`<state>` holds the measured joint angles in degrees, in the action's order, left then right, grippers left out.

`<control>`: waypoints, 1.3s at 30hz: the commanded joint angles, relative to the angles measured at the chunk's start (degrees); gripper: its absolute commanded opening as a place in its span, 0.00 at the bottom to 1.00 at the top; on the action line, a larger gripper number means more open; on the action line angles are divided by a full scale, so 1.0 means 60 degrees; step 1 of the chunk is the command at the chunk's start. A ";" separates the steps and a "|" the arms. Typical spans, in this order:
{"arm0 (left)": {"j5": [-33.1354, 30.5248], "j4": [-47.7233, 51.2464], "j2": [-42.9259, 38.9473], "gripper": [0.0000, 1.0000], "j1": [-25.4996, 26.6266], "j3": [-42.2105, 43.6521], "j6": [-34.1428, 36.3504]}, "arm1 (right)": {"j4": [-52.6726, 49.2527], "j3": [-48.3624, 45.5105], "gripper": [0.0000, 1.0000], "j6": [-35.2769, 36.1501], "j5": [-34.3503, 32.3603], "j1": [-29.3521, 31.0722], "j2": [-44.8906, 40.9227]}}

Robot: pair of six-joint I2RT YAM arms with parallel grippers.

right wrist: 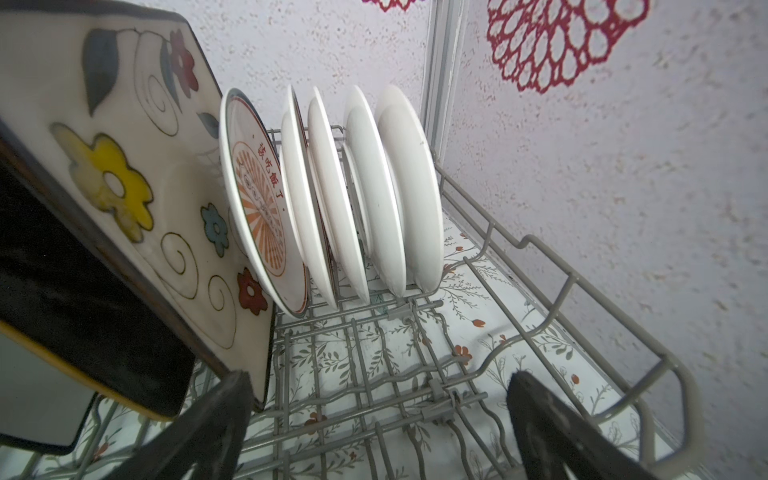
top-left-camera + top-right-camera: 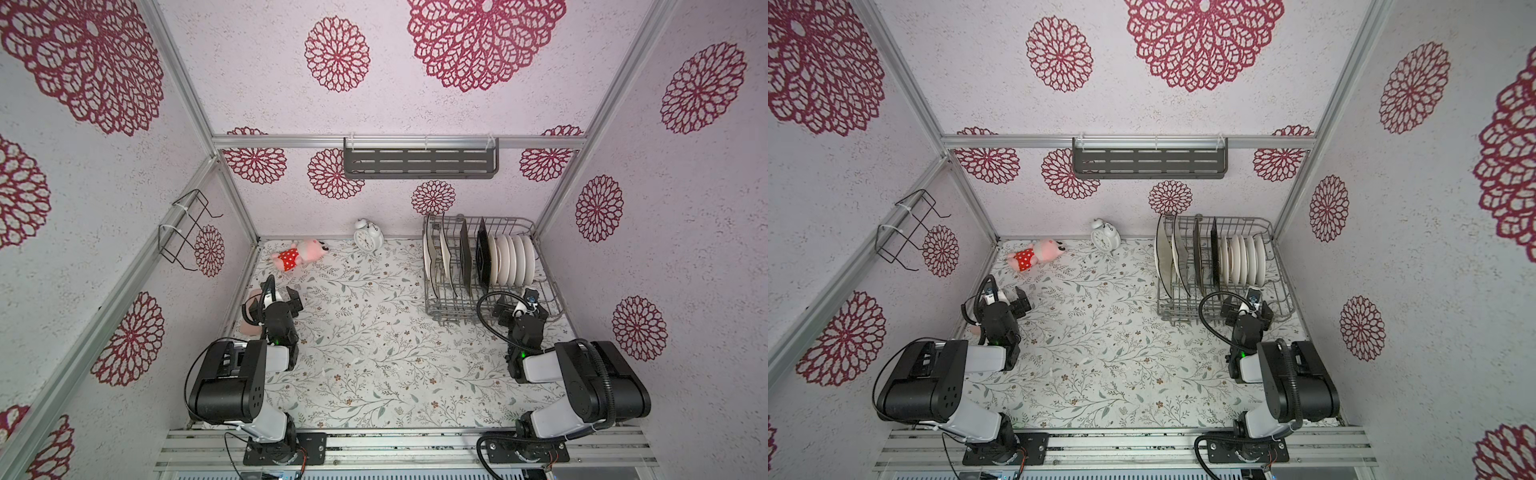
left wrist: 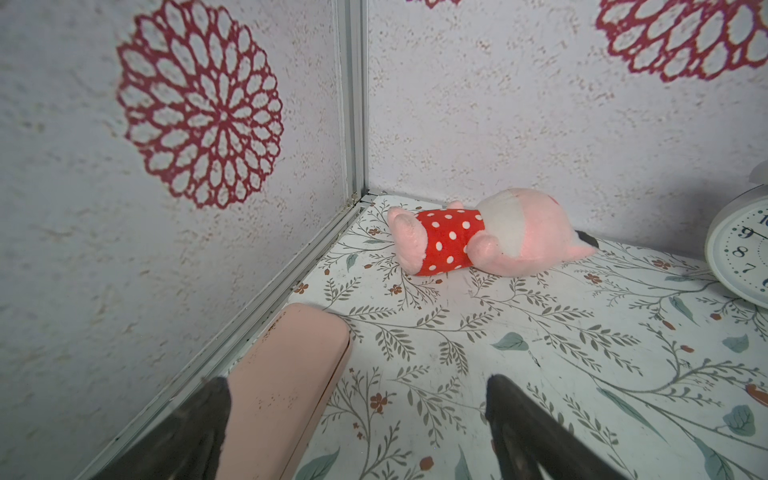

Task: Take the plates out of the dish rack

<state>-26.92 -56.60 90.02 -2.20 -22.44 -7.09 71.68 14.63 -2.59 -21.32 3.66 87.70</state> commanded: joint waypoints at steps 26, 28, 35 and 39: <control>-0.0192 0.4829 -0.1733 0.97 0.0012 -0.2136 -0.0059 | -0.2978 0.0853 0.99 -0.0075 -0.0311 -0.0051 -0.1416; -0.0498 0.5017 -0.2160 0.97 0.0603 -0.2582 0.0557 | -0.4595 0.1577 0.98 -0.0095 -0.0213 -0.0059 -0.1924; -0.0468 0.8269 -0.2576 0.97 0.2485 -0.5468 0.0819 | -0.8184 0.3627 0.99 -0.0070 0.0545 0.0148 -0.3612; 0.0320 0.9410 -0.2593 0.97 0.3335 -0.6504 0.0560 | -0.8939 0.3847 0.99 0.0315 0.3422 0.0313 -0.4789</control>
<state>-27.49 -9.96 74.65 15.70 -58.59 -3.62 25.56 36.14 -2.33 -13.06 4.71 62.57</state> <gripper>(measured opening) 0.975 0.988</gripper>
